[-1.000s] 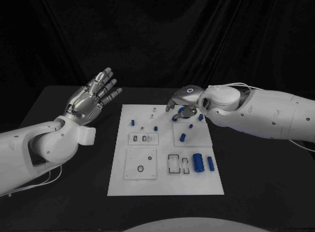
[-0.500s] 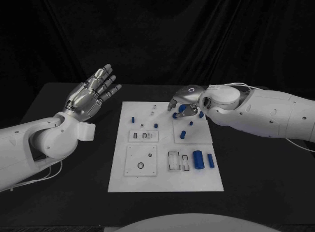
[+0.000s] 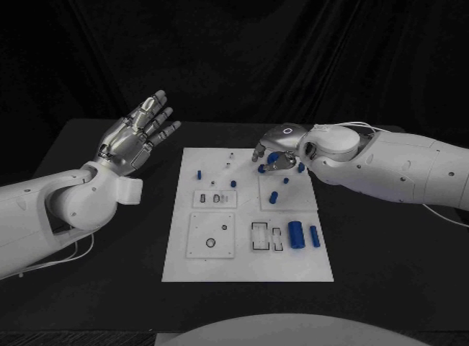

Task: Assemble the parts on the task board

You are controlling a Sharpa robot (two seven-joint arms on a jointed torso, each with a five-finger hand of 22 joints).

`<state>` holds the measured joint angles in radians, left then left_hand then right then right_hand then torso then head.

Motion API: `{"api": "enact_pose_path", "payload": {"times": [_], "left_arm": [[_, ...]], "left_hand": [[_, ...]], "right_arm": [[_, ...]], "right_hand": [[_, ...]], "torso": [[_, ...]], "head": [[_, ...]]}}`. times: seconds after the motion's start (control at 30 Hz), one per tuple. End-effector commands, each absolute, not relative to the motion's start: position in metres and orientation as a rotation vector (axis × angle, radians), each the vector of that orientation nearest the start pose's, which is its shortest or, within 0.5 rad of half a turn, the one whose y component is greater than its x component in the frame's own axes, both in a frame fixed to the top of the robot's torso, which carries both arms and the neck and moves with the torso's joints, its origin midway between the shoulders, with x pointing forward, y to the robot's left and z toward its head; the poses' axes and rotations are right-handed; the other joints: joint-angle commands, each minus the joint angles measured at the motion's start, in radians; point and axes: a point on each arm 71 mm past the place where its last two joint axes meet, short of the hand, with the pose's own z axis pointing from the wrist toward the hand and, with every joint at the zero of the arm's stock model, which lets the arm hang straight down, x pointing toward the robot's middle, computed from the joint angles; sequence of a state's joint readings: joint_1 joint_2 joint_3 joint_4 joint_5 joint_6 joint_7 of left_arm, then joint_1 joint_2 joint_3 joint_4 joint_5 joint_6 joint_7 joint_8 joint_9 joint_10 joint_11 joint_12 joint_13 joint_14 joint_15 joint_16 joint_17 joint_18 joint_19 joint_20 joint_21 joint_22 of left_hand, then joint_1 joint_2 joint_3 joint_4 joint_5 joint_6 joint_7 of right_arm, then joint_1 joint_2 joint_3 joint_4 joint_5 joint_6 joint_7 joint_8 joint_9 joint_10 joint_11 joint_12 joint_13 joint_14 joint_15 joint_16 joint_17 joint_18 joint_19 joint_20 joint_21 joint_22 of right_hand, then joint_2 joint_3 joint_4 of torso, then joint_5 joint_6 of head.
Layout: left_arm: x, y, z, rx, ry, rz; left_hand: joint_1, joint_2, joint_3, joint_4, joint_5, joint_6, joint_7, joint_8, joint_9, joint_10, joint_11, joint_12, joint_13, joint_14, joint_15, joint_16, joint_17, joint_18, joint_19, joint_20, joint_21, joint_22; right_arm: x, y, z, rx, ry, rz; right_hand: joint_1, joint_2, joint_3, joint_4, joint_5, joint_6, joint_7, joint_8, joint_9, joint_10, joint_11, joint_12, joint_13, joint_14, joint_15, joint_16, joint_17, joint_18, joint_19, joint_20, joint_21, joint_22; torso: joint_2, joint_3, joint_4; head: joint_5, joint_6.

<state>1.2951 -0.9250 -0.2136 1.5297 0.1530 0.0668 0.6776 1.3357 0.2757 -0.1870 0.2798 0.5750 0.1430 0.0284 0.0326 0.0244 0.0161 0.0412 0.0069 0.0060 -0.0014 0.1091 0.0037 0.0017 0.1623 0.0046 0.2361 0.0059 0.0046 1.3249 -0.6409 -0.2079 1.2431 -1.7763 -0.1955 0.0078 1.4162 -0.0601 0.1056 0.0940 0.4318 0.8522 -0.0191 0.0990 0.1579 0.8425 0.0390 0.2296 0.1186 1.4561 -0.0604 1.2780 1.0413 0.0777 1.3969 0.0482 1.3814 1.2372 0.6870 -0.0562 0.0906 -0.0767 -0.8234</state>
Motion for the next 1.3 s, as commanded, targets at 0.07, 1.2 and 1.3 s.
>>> {"api": "enact_pose_path", "payload": {"times": [0.07, 1.2, 1.3], "left_arm": [[0.473, 0.242, -0.166, -0.999, 1.149, -2.019], [0.472, 0.237, -0.170, -1.022, 1.211, -2.027], [0.472, 0.237, -0.170, -1.023, 1.213, -2.027]], "left_hand": [[0.015, 0.001, 0.007, -0.001, 0.006, -0.002, -0.006, 0.000, -0.001, -0.005, -0.006, 0.000, -0.001, 0.001, -0.008, -0.004, -0.002, 0.017, 0.003, 0.004, 0.002, 0.001], [0.044, 0.000, 0.029, -0.024, 0.043, 0.005, 0.018, 0.004, 0.001, -0.009, -0.011, -0.002, -0.003, 0.001, -0.007, -0.004, -0.002, 0.017, 0.002, 0.007, 0.001, 0.000], [0.044, -0.001, 0.030, -0.024, 0.043, 0.005, 0.019, 0.004, 0.001, -0.009, -0.010, -0.002, -0.003, 0.001, -0.007, -0.004, -0.002, 0.017, 0.003, 0.007, 0.001, 0.001]], "right_arm": [[0.529, -0.171, -0.200, -0.685, 1.624, 0.418], [0.529, -0.176, -0.216, -0.671, 1.628, 0.445], [0.529, -0.175, -0.218, -0.670, 1.625, 0.451]], "right_hand": [[-0.008, -0.013, 0.013, 0.000, -0.015, 0.012, 0.006, 0.007, 0.006, 0.013, 0.001, 0.014, 0.006, -0.004, 0.001, -0.006, -0.002, 0.002, -0.006, 0.002, -0.005, 0.002], [-0.026, -0.030, 0.067, 0.007, -0.031, 0.051, 0.020, 0.030, 0.063, 0.054, 0.000, 0.097, 0.049, 0.009, -0.001, 0.018, 0.031, -0.005, 0.013, 0.001, 0.010, 0.039], [-0.026, -0.031, 0.072, 0.008, -0.026, 0.055, 0.023, 0.033, 0.067, 0.058, 0.000, 0.101, 0.051, 0.010, -0.001, 0.022, 0.037, -0.006, 0.015, 0.001, 0.012, 0.043]], "torso": [[0.000, -0.0004, -0.0001], [-0.002, -0.0005, -0.0005], [-0.002, -0.0010, -0.0001]], "head": [[0.002, -0.005], [0.003, -0.018], [0.003, -0.019]]}}
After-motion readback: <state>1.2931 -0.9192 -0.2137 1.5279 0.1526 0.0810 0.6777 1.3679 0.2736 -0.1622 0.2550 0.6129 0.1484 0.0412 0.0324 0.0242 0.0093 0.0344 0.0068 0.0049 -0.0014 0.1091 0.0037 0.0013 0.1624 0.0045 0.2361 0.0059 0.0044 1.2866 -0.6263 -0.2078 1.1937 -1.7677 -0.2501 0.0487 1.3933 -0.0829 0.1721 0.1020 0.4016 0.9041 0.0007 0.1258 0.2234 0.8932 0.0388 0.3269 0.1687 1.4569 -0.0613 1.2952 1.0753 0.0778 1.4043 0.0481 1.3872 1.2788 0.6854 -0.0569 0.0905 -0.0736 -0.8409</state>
